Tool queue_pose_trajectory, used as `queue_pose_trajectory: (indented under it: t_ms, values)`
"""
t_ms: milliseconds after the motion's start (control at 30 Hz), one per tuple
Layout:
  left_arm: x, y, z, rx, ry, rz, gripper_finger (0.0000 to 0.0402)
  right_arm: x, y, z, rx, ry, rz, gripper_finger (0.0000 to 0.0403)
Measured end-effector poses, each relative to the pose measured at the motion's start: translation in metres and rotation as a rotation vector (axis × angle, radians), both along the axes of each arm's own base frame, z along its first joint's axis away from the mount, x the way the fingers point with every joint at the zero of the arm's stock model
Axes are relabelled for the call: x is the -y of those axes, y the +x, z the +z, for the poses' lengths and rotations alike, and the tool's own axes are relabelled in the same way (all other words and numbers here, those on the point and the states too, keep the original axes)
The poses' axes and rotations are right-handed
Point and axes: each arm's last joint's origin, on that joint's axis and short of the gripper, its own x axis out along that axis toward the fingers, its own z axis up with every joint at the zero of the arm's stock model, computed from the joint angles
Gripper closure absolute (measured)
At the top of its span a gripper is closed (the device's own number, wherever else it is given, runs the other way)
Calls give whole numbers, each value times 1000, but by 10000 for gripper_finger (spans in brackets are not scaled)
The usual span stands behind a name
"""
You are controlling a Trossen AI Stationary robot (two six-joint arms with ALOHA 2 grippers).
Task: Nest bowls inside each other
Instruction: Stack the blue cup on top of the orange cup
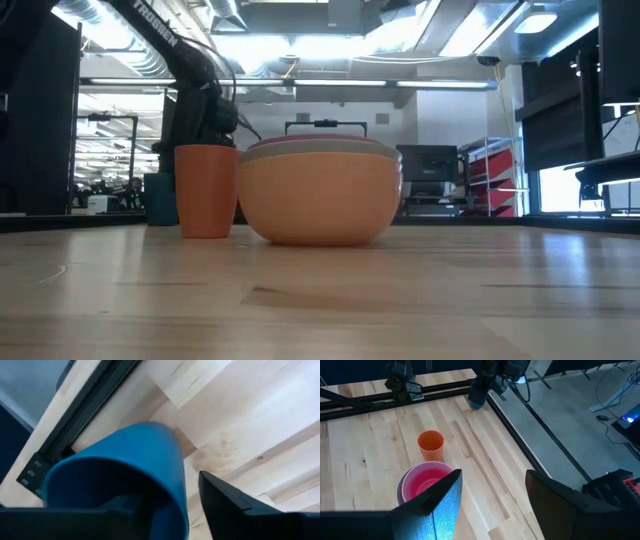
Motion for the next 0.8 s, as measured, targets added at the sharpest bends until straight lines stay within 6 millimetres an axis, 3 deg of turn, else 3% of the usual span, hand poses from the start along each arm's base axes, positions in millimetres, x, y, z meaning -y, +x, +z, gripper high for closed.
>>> queue_pose_trajectory:
  t_ms: [200,400,500,667,733,800]
  values:
    - [3,2,-7,1,-10,-65,394,-1,0,0,15,24,-17,198]
    - [31,20,40,25,24,-245,401,-19,-3,-8,31,40,-30,198]
    - [66,33,78,53,29,-353,401,-33,-6,-26,-8,57,-35,198]
    - [147,54,135,126,24,-530,401,-59,-25,-74,-72,80,-86,198]
    - [178,63,150,207,7,-589,401,-70,-34,-97,-82,81,-118,198]
    - [196,75,152,226,2,-622,401,-79,-42,-107,-77,103,-129,198]
